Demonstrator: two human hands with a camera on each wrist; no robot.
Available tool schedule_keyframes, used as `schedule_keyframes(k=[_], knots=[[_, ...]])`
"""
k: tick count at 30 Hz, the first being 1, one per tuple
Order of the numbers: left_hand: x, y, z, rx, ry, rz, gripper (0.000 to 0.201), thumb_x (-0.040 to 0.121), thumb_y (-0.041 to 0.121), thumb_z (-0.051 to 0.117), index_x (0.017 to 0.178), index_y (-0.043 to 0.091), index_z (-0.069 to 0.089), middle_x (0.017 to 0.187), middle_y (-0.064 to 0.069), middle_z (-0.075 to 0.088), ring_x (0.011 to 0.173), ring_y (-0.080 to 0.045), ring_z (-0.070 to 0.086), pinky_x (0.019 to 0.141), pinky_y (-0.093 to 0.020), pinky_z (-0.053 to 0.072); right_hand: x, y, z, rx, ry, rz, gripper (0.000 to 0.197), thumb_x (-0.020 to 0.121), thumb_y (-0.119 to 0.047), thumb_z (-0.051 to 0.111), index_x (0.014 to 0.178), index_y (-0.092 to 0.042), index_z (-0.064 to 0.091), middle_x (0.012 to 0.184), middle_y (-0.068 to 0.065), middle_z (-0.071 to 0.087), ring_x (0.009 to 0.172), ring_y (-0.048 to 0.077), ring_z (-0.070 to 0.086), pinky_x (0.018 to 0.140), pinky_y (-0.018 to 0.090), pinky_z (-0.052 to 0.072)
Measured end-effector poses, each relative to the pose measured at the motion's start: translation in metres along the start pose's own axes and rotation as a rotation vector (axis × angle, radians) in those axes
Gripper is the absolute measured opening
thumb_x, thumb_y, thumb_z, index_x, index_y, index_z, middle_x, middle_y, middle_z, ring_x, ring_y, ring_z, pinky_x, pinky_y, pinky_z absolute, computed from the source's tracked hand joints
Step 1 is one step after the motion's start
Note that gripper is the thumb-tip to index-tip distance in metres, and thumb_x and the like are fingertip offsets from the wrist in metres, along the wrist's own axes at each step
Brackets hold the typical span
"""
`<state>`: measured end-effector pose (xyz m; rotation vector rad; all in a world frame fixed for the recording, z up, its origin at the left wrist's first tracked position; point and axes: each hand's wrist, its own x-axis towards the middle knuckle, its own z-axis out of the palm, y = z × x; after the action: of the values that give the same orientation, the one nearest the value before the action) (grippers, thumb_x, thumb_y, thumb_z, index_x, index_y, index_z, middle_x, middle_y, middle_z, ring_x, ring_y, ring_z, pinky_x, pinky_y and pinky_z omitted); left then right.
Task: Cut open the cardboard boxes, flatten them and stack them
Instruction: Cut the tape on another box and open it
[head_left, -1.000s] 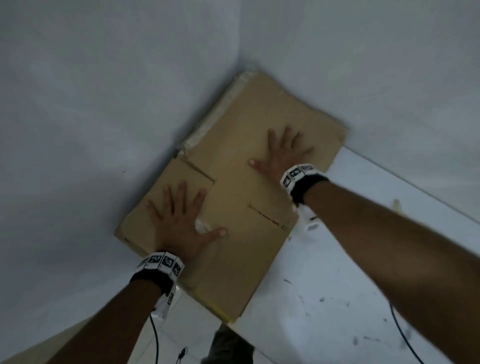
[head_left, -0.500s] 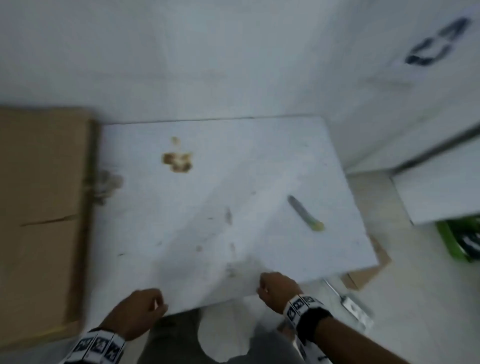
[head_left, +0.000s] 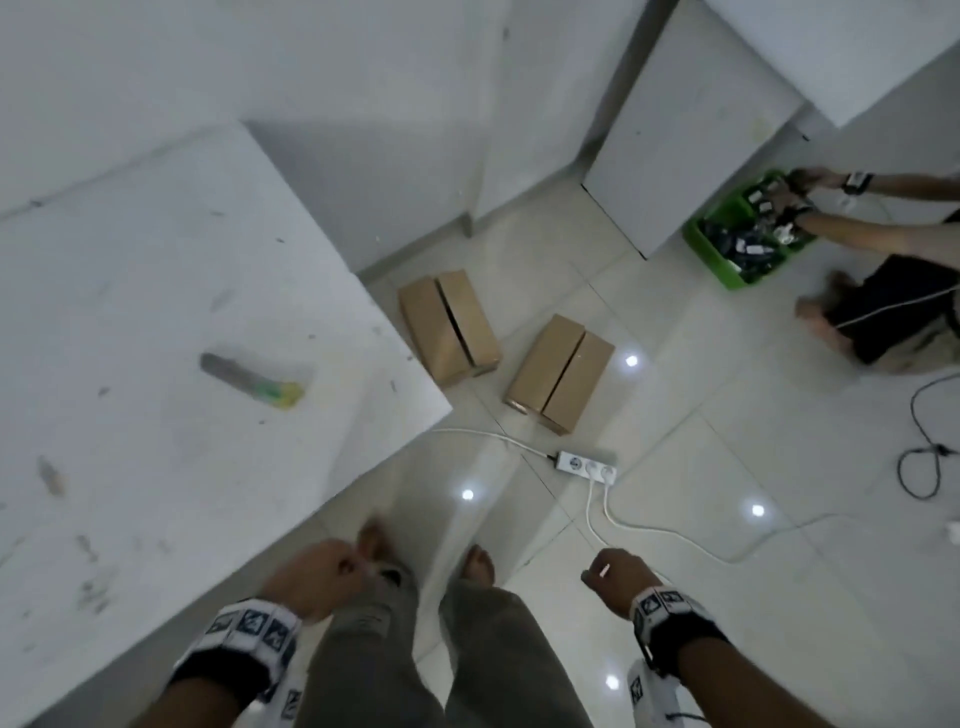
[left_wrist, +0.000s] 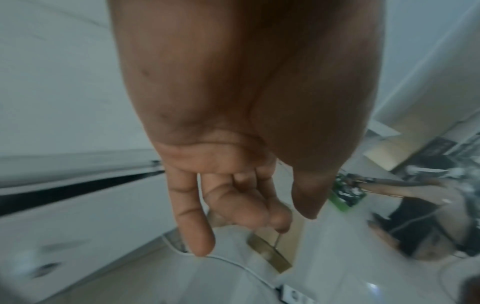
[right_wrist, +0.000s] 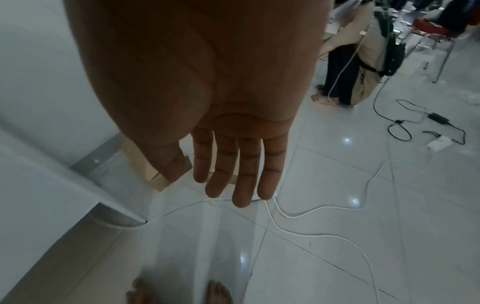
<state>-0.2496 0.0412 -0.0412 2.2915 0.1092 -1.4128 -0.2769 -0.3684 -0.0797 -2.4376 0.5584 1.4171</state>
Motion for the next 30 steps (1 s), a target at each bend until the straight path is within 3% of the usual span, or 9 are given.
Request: schedule_keyframes(k=[5, 9, 13, 16, 18, 21, 25, 28, 30], knots=[[0.071, 0.137, -0.011, -0.003, -0.098, 0.189, 0.026, 0.099, 0.049, 0.058, 0.088, 0.026, 0.060, 0.091, 0.006, 0.062, 0.082, -0.012, 0.059, 0.069, -0.025, 0.038, 0.066, 0.004, -0.060, 0.167, 0.059, 0.032, 0.020, 0.093, -0.039, 0.067, 0.100, -0.020, 0.067, 0.112, 0.008, 0.070, 0.108, 0.026, 0.065, 0.084, 0.025, 0.044], [0.176, 0.204, -0.011, 0.013, -0.081, 0.245, 0.024, 0.097, 0.045, 0.062, 0.099, 0.022, 0.065, 0.109, -0.001, 0.065, 0.095, -0.019, 0.060, 0.078, -0.028, 0.040, 0.154, -0.003, -0.101, 0.272, 0.058, 0.010, 0.026, 0.094, -0.039, 0.064, 0.106, -0.017, 0.069, 0.105, 0.006, 0.071, 0.107, 0.027, 0.065, 0.079, 0.025, 0.041], [0.312, 0.242, -0.001, -0.001, -0.069, 0.174, 0.024, 0.097, 0.042, 0.066, 0.099, 0.019, 0.065, 0.103, -0.001, 0.067, 0.095, -0.020, 0.062, 0.083, -0.030, 0.047, 0.265, -0.005, -0.122, 0.376, 0.113, -0.029, 0.027, 0.094, -0.037, 0.064, 0.106, -0.013, 0.069, 0.104, 0.008, 0.072, 0.100, 0.028, 0.066, 0.081, 0.028, 0.047], [0.430, 0.253, 0.016, -0.019, -0.033, 0.079, 0.025, 0.096, 0.040, 0.067, 0.104, 0.017, 0.067, 0.107, -0.004, 0.069, 0.095, -0.022, 0.064, 0.080, -0.031, 0.049, 0.370, 0.008, -0.110, 0.495, 0.113, -0.024, 0.026, 0.091, -0.040, 0.065, 0.100, -0.016, 0.069, 0.101, 0.007, 0.074, 0.092, 0.029, 0.070, 0.087, 0.040, 0.057], [0.510, 0.252, 0.033, -0.070, 0.014, 0.029, 0.030, 0.095, 0.039, 0.070, 0.114, 0.015, 0.064, 0.118, -0.006, 0.068, 0.097, -0.024, 0.063, 0.080, -0.029, 0.047, 0.446, 0.024, -0.088, 0.577, 0.098, 0.032, 0.038, 0.087, -0.046, 0.067, 0.113, -0.017, 0.065, 0.110, 0.007, 0.072, 0.095, 0.031, 0.070, 0.090, 0.047, 0.057], [0.619, 0.243, 0.062, -0.167, 0.120, -0.071, 0.069, 0.087, 0.038, 0.080, 0.141, 0.011, 0.047, 0.142, -0.010, 0.054, 0.125, -0.029, 0.056, 0.091, -0.029, 0.043, 0.538, 0.035, -0.053, 0.626, 0.055, 0.125, 0.069, 0.093, -0.047, 0.065, 0.145, -0.009, 0.040, 0.132, 0.016, 0.059, 0.114, 0.033, 0.062, 0.102, 0.044, 0.049], [0.720, 0.224, 0.103, -0.214, 0.124, -0.133, 0.116, 0.084, 0.038, 0.084, 0.163, 0.009, 0.004, 0.163, -0.014, 0.027, 0.148, -0.033, 0.034, 0.115, -0.038, 0.035, 0.629, 0.036, -0.010, 0.705, 0.045, 0.186, 0.075, 0.098, -0.040, 0.062, 0.150, 0.001, 0.026, 0.151, 0.018, 0.045, 0.135, 0.036, 0.047, 0.104, 0.036, 0.040], [0.744, 0.217, 0.124, -0.047, 0.124, -0.037, 0.116, 0.092, 0.045, 0.073, 0.162, 0.009, -0.012, 0.165, -0.019, 0.023, 0.148, -0.034, 0.034, 0.118, -0.041, 0.034, 0.651, 0.030, 0.011, 0.846, 0.171, 0.215, 0.080, 0.091, -0.044, 0.069, 0.147, -0.002, 0.028, 0.147, 0.018, 0.049, 0.131, 0.039, 0.049, 0.106, 0.042, 0.043], [0.721, 0.228, 0.117, 0.060, 0.159, 0.009, 0.126, 0.084, 0.056, 0.077, 0.162, 0.016, -0.014, 0.163, -0.019, 0.023, 0.145, -0.035, 0.036, 0.115, -0.051, 0.036, 0.633, 0.030, 0.007, 0.866, 0.275, 0.169, 0.087, 0.082, -0.054, 0.073, 0.145, -0.009, 0.034, 0.143, 0.015, 0.052, 0.129, 0.038, 0.049, 0.106, 0.047, 0.044]])
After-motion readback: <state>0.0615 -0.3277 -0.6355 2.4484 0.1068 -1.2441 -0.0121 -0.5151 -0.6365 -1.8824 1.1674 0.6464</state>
